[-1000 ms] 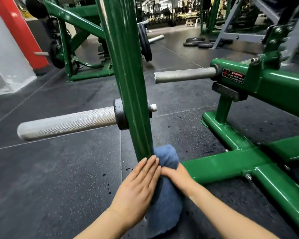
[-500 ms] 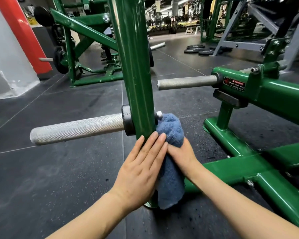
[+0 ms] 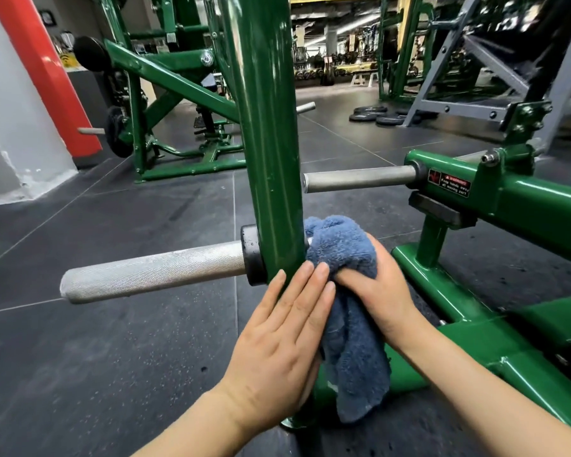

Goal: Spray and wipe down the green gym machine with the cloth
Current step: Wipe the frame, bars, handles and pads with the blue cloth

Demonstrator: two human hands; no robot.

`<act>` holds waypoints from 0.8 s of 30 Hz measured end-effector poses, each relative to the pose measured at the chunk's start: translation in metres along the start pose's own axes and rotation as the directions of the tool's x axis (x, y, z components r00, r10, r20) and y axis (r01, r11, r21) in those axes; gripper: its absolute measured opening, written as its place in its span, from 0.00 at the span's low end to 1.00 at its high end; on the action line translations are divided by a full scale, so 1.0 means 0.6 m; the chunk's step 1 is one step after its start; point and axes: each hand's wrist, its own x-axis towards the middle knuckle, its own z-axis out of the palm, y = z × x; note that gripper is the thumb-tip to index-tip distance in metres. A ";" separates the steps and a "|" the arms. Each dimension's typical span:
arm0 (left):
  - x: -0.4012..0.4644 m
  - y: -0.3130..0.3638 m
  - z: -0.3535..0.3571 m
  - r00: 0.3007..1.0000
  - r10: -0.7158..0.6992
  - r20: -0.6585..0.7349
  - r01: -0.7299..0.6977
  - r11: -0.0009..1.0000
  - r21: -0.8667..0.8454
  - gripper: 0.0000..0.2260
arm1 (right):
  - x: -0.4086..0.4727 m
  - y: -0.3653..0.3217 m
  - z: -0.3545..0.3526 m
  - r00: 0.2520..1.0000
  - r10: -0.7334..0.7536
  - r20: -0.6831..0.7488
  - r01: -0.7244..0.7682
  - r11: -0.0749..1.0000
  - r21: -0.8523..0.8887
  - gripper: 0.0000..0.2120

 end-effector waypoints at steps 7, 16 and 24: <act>-0.045 -0.020 0.018 0.999 0.017 -0.036 -0.023 0.983 -0.180 0.24 | 0.044 -0.030 0.008 0.984 -0.166 -0.059 0.159 0.980 -0.116 0.22; -0.080 -0.057 0.053 0.913 -0.366 0.179 0.404 0.872 -0.276 0.04 | 0.024 -0.023 -0.001 0.962 -0.171 0.215 0.262 0.806 -0.531 0.21; -0.077 -0.047 0.085 0.786 -0.483 0.387 0.578 0.796 -0.180 0.23 | -0.103 -0.002 0.040 0.966 -0.252 -0.059 0.170 0.789 -0.591 0.25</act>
